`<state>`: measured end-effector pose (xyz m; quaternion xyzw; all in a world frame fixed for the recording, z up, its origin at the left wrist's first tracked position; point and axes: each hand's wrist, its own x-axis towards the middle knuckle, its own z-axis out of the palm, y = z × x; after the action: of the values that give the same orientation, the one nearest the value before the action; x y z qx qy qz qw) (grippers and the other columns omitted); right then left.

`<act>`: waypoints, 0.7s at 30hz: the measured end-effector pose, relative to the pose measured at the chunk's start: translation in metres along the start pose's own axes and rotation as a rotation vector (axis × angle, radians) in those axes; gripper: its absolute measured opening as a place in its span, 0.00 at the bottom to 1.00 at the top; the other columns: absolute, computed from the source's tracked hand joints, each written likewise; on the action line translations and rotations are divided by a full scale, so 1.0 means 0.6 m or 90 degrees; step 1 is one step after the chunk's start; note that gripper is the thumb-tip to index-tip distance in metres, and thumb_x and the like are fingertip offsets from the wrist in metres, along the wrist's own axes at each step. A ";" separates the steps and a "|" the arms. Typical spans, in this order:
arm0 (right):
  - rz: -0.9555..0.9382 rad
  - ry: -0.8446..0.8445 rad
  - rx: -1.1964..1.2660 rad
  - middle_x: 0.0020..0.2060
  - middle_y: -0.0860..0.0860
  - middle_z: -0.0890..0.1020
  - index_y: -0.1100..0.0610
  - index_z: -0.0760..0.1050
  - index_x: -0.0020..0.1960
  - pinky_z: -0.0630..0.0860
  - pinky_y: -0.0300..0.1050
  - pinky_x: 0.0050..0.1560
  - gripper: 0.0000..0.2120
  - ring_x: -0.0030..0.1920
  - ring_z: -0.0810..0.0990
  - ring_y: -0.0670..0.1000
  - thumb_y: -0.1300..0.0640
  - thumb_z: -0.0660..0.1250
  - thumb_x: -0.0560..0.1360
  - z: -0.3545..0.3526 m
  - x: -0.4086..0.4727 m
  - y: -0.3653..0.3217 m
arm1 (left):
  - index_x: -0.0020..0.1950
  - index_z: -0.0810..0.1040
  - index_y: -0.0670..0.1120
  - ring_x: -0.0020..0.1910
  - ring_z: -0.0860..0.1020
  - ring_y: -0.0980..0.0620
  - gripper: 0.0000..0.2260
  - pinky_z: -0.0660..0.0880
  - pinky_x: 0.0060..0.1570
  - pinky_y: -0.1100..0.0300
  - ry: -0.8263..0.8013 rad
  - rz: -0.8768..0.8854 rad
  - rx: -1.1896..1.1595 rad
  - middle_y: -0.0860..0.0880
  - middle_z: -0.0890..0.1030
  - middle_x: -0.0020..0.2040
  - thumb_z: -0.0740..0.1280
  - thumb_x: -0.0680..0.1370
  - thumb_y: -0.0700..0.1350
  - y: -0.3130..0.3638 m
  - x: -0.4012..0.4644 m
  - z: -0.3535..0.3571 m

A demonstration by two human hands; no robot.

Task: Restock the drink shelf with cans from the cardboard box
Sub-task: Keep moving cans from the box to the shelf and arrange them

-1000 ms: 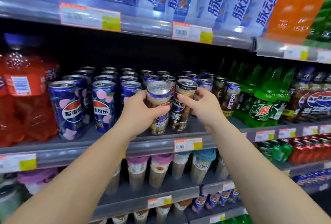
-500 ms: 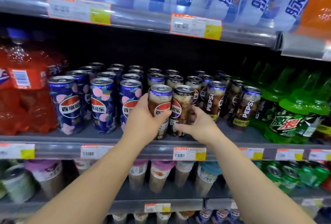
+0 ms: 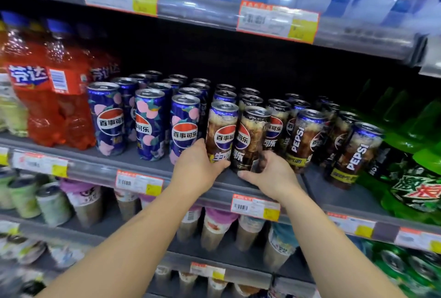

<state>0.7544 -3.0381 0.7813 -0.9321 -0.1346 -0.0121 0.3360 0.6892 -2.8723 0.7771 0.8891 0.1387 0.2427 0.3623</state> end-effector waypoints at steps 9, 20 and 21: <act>-0.295 0.305 0.089 0.44 0.45 0.75 0.50 0.71 0.48 0.71 0.45 0.50 0.10 0.49 0.73 0.48 0.51 0.71 0.72 0.031 -0.113 -0.119 | 0.69 0.72 0.45 0.61 0.76 0.53 0.29 0.73 0.61 0.57 0.046 0.036 -0.117 0.49 0.78 0.64 0.75 0.70 0.51 -0.025 -0.069 -0.092; -0.451 -0.107 -0.124 0.58 0.54 0.76 0.53 0.71 0.66 0.72 0.53 0.59 0.18 0.63 0.71 0.58 0.50 0.62 0.78 0.399 -0.241 -0.476 | 0.63 0.75 0.52 0.56 0.78 0.48 0.19 0.75 0.51 0.55 0.098 -0.120 0.220 0.49 0.79 0.60 0.68 0.74 0.56 -0.366 -0.208 -0.469; -0.464 -0.133 -0.135 0.60 0.55 0.75 0.53 0.69 0.68 0.72 0.54 0.60 0.19 0.63 0.71 0.58 0.50 0.61 0.78 0.447 -0.263 -0.522 | 0.64 0.74 0.51 0.56 0.78 0.47 0.20 0.75 0.52 0.54 0.100 -0.143 0.247 0.48 0.79 0.60 0.68 0.75 0.56 -0.408 -0.227 -0.514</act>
<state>0.5032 -2.6765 0.7513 -0.8489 -0.4885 -0.0498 0.1956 0.3932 -2.5808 0.7486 0.8994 0.3087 0.2382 0.1978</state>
